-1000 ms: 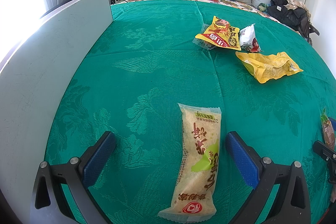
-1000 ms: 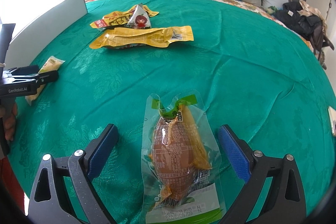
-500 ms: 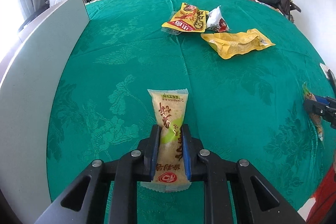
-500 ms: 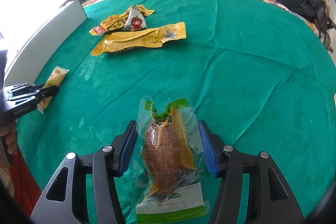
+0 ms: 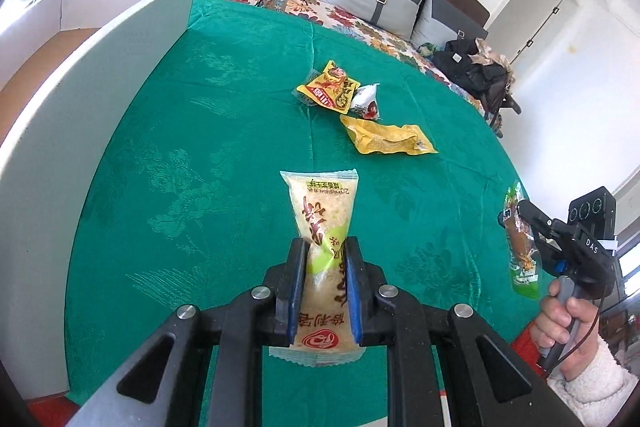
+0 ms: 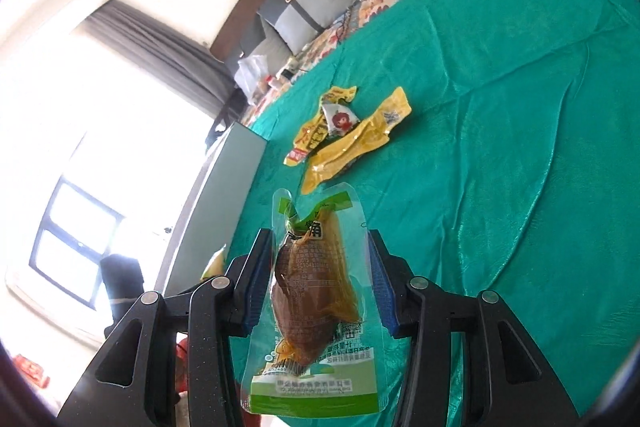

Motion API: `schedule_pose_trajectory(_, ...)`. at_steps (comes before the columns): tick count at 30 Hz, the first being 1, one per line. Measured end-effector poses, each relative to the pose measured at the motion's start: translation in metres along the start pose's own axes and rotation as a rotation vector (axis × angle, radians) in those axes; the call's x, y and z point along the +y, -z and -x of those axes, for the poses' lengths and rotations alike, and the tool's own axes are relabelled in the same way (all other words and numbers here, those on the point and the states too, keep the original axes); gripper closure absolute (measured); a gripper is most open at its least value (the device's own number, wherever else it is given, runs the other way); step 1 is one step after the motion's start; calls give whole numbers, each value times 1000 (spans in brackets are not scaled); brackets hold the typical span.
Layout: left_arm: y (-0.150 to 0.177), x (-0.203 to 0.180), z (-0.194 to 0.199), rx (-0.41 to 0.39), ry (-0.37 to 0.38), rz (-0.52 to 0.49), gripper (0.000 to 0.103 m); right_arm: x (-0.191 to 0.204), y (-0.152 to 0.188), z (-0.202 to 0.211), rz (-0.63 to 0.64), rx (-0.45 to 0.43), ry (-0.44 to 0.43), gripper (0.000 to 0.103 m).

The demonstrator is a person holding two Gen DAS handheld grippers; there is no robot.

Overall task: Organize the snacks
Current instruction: 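Carry both snacks into the white cardboard box and open both tools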

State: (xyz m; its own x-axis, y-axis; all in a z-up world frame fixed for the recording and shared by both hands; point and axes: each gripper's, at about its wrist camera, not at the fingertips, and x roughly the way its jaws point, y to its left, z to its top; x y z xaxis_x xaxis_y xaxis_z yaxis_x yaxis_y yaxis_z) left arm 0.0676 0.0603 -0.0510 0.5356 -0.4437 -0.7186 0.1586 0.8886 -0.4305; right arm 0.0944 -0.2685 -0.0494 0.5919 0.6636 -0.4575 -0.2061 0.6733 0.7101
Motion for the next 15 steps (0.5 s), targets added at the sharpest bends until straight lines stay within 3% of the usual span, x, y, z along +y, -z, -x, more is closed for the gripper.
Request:
schedule_pose_trajectory(10,-2,10,63,-101,66,19,85,28,29,-11,-5,85,39,55)
schedule_pose_trajectory(15,-14,43,121,-204,43,64,85,86,15,-41,54,123,-26,55)
